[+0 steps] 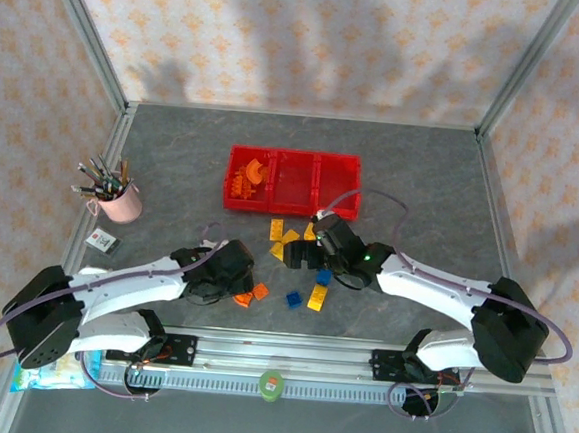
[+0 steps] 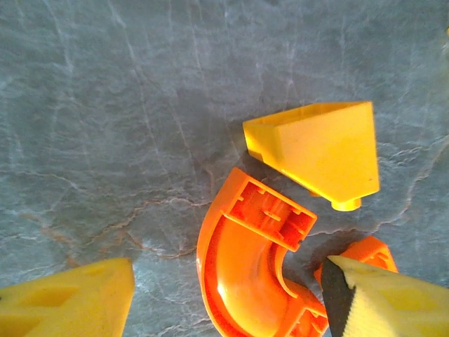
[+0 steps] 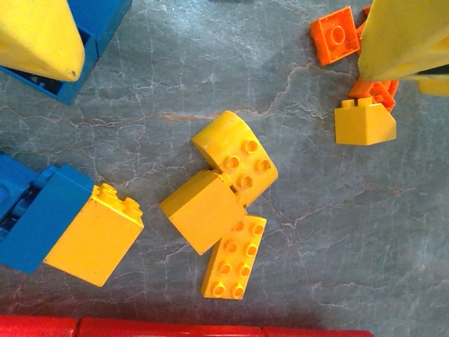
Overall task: Sort the legos into containers by color
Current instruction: Pick up the lego from the middle-left of the table.
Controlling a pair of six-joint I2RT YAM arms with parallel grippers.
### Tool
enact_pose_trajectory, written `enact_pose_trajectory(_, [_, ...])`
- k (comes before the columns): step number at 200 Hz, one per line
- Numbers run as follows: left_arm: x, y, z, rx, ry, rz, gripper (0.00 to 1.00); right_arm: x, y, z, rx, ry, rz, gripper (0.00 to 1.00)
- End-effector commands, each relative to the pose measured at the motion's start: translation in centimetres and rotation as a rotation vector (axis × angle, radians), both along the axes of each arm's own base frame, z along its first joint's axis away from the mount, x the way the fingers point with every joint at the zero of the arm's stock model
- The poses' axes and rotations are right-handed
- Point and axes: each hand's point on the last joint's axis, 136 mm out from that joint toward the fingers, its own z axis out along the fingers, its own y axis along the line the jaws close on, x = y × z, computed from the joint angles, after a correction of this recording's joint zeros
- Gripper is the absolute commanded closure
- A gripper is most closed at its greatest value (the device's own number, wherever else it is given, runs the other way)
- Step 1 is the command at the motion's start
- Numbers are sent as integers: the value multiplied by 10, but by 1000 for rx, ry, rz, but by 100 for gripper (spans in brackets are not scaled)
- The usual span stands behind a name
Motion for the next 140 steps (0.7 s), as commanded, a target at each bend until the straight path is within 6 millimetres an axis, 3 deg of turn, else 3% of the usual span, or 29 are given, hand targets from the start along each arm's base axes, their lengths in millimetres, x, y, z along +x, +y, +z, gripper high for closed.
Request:
enact_pose_trajectory(1, [13, -10, 6, 0, -43, 14, 26, 6, -5, 4, -6, -31, -36, 0])
enact_pose_trajectory(59, [12, -13, -14, 103, -17, -23, 31, 8, -8, 6, -11, -47, -47, 0])
enact_pose_trajectory(113, [8, 0, -29, 181, -3, 12, 44, 6, -10, 7, -4, -51, -49, 0])
enact_pose_trajectory(140, [8, -1, -29, 167, -13, 16, 55, 7, -11, 10, -6, -62, -53, 0])
